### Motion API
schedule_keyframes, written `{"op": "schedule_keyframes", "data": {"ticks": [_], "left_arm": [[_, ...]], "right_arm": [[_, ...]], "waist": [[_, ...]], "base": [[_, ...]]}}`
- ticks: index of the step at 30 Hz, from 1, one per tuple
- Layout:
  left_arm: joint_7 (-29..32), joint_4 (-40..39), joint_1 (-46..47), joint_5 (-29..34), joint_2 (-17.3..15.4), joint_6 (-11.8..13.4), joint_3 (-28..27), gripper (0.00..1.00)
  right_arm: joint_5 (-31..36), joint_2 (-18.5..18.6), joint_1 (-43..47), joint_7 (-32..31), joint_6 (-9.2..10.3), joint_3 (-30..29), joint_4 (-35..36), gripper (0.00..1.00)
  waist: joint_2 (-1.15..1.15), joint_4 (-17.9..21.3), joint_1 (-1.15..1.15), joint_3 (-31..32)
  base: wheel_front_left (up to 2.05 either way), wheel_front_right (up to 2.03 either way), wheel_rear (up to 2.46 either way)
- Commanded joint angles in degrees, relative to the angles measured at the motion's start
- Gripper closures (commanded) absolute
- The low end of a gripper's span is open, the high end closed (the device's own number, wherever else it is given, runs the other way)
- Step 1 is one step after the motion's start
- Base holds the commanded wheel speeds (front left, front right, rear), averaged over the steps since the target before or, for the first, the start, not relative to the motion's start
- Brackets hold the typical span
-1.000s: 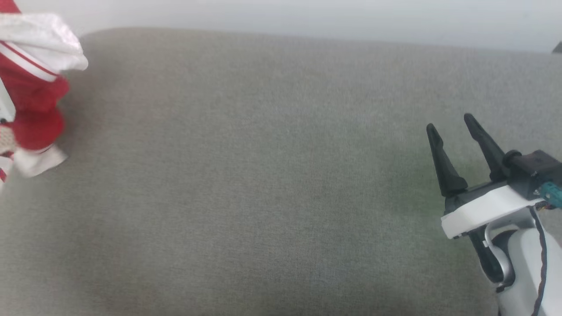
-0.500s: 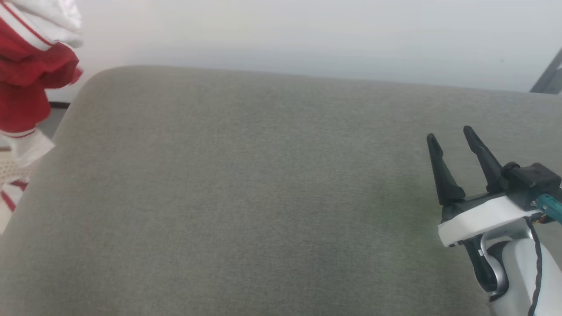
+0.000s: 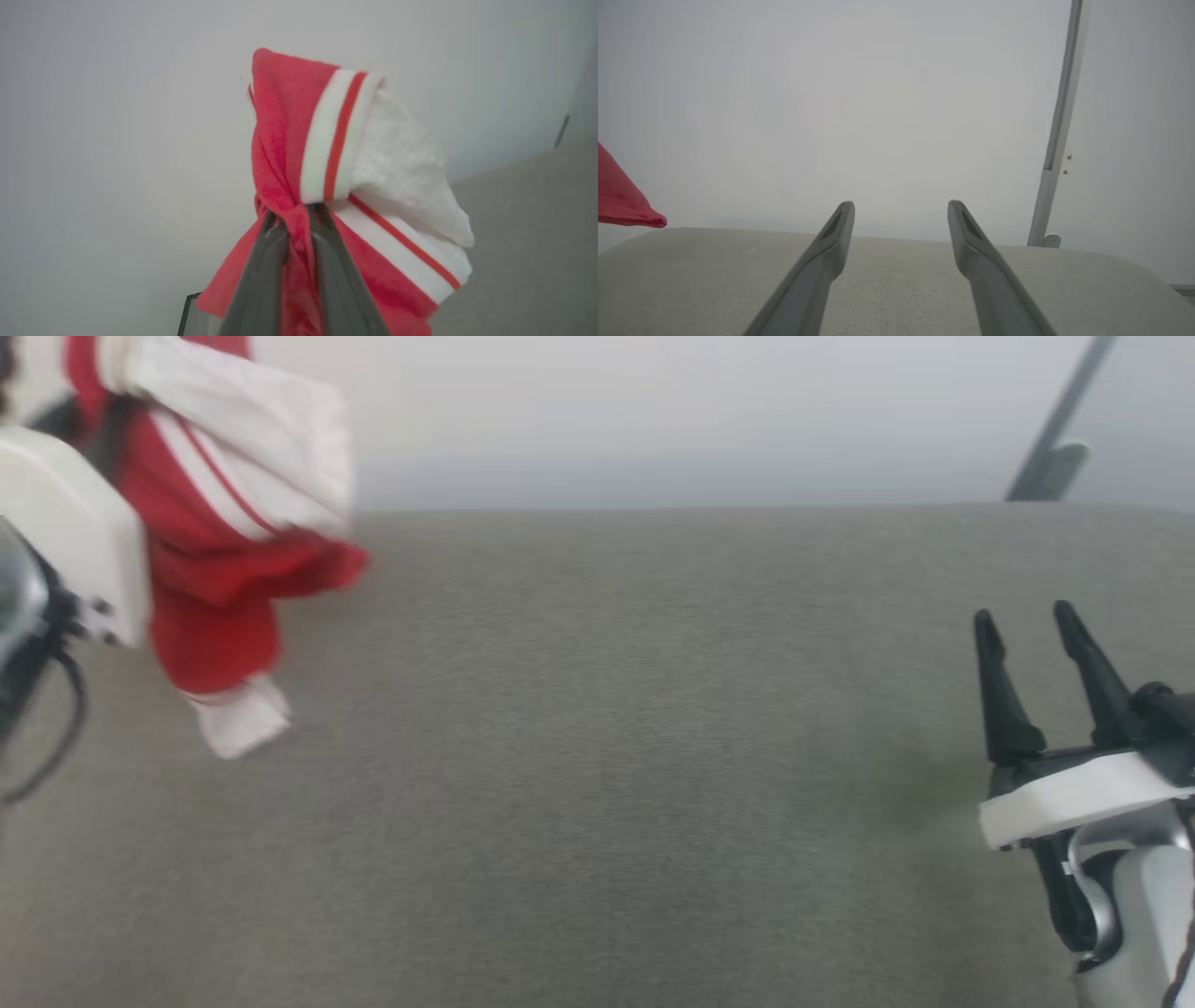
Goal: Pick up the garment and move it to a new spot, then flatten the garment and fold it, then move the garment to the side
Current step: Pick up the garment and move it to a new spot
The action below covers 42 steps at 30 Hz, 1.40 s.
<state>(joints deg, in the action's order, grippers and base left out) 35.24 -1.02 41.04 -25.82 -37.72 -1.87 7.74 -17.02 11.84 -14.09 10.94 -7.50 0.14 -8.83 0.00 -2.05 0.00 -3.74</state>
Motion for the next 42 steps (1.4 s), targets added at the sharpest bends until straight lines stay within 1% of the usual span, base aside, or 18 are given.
{"op": "schedule_keyframes", "data": {"ticks": [1,5,10,13,17,21,27,36,38,42], "left_arm": [[1.4,-2.6,-1.6,-0.6,0.4,1.0,0.4,1.00],[5.8,-9.5,-5.1,0.0,2.0,4.0,2.4,1.00],[10.3,-15.1,-8.5,-0.1,4.1,6.3,5.7,1.00],[11.9,-15.6,-10.8,-0.7,5.8,7.1,8.1,1.00],[12.3,-13.4,-12.9,-1.2,8.0,7.4,10.5,1.00],[11.8,-9.3,-14.1,-2.9,10.6,6.6,12.6,1.00],[10.7,-0.3,-14.4,-4.7,13.9,4.8,15.4,1.00],[8.3,14.6,-12.3,-5.3,17.0,1.5,18.5,1.00],[7.9,16.0,-12.0,-5.2,17.3,1.2,18.8,1.00],[6.7,21.5,-11.0,-4.8,18.3,0.0,20.0,1.00]], "right_arm": [[0.4,0.3,0.4,0.4,0.02,-0.5,-0.1,0.00],[0.5,0.4,0.1,0.9,0.02,-2.0,-0.3,0.00],[0.6,0.3,-0.1,1.4,0.02,-3.3,-0.6,0.00],[0.4,-0.1,-0.5,1.8,0.02,-3.2,-1.0,0.00],[0.0,-0.5,-1.1,2.3,0.02,-2.7,-1.9,0.00],[0.0,-1.0,-1.5,2.8,0.02,-2.3,-2.9,0.00],[-0.1,-1.6,-2.1,3.3,0.02,-1.0,-4.4,0.00],[-0.5,-2.0,-3.0,3.8,0.02,0.7,-6.6,0.00],[-0.6,-2.0,-3.1,3.9,0.02,0.9,-6.8,0.00],[-0.8,-2.0,-3.5,3.9,0.02,1.5,-7.5,0.00]], "waist": [[0.00,2.2,0.00,-0.4],[0.00,5.2,0.00,-1.1],[0.00,8.3,0.00,-2.5],[0.00,10.4,0.00,-3.7],[0.00,12.0,0.00,-4.7],[0.00,13.0,0.00,-5.5],[0.00,14.1,0.00,-5.8],[0.00,15.1,0.00,-6.0],[0.00,15.3,0.00,-6.0],[0.00,15.5,0.00,-5.7]], "base": [[0.00,0.00,0.00],[0.00,0.00,0.00],[0.00,0.00,0.00],[0.00,0.00,0.00],[0.00,0.00,0.00],[0.00,0.00,0.00],[0.00,0.00,0.00],[0.00,0.00,0.00],[0.00,0.00,0.00],[0.00,0.00,0.00]]}}
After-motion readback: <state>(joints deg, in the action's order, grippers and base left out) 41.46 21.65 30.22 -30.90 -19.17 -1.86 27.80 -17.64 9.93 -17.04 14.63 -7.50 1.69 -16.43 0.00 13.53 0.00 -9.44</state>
